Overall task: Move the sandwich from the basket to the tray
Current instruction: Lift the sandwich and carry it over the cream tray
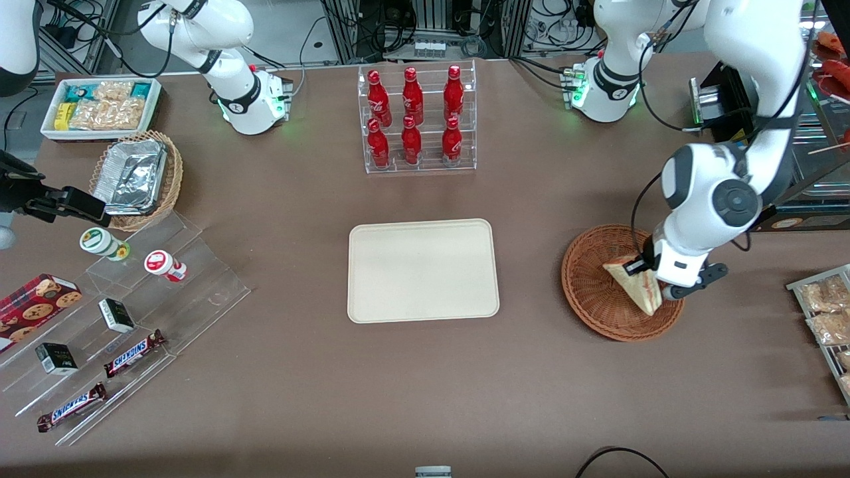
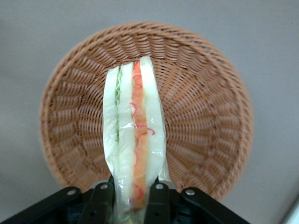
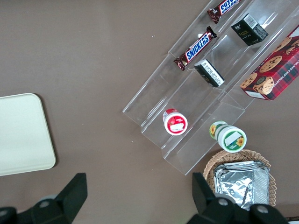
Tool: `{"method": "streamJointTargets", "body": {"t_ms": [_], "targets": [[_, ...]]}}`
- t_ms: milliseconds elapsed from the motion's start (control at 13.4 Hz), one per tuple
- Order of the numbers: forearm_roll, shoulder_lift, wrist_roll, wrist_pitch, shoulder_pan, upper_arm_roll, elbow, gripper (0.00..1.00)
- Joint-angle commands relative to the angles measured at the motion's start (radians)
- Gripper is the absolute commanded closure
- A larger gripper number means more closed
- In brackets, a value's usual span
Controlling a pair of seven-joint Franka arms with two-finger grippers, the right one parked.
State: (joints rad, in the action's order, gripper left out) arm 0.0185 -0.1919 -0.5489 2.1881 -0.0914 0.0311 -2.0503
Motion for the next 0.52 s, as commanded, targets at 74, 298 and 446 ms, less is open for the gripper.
{"method": "streamJointTargets", "body": {"t_ms": [74, 298, 446], "targets": [[0.027, 0.019, -0.025, -0.186, -0.124, 0.006, 0.194, 1.0], [0.028, -0.004, -0.106, -0.215, -0.249, 0.006, 0.272, 1.0], [0.021, -0.024, -0.114, -0.206, -0.322, 0.006, 0.285, 1.0]]}}
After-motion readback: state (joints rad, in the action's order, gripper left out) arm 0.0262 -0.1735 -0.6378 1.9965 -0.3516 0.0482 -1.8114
